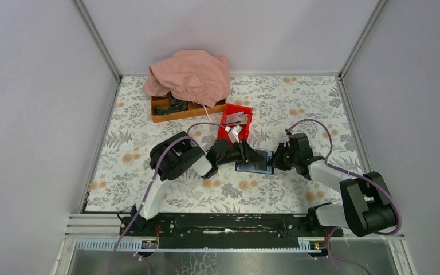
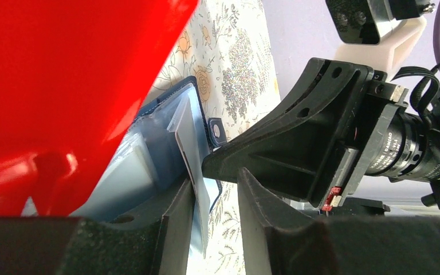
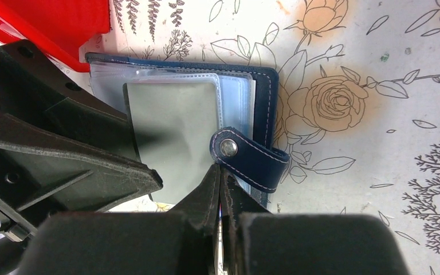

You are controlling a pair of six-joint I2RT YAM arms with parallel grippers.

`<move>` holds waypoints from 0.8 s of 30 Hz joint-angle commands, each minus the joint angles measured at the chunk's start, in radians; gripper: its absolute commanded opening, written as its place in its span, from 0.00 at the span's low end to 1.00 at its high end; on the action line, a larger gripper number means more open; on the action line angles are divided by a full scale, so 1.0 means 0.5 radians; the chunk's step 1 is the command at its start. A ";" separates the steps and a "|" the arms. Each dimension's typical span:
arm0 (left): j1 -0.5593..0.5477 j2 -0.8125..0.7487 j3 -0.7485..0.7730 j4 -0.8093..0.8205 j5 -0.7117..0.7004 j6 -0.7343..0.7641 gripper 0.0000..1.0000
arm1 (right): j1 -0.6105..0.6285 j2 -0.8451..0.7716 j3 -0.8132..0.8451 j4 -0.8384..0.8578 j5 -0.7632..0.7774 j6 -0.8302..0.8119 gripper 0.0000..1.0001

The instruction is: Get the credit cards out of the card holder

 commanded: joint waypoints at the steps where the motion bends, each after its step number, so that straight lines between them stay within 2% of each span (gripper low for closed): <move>1: -0.009 -0.013 -0.075 0.184 0.190 -0.064 0.39 | -0.003 0.030 -0.053 -0.113 0.095 0.012 0.00; 17: 0.126 -0.040 -0.276 0.360 0.222 -0.121 0.38 | -0.034 0.038 -0.056 -0.123 0.101 0.037 0.00; 20: 0.149 -0.056 -0.316 0.359 0.211 -0.112 0.30 | -0.037 0.038 -0.056 -0.125 0.102 0.036 0.00; 24: 0.166 -0.086 -0.373 0.403 0.177 -0.106 0.05 | -0.035 0.035 -0.057 -0.123 0.097 0.032 0.00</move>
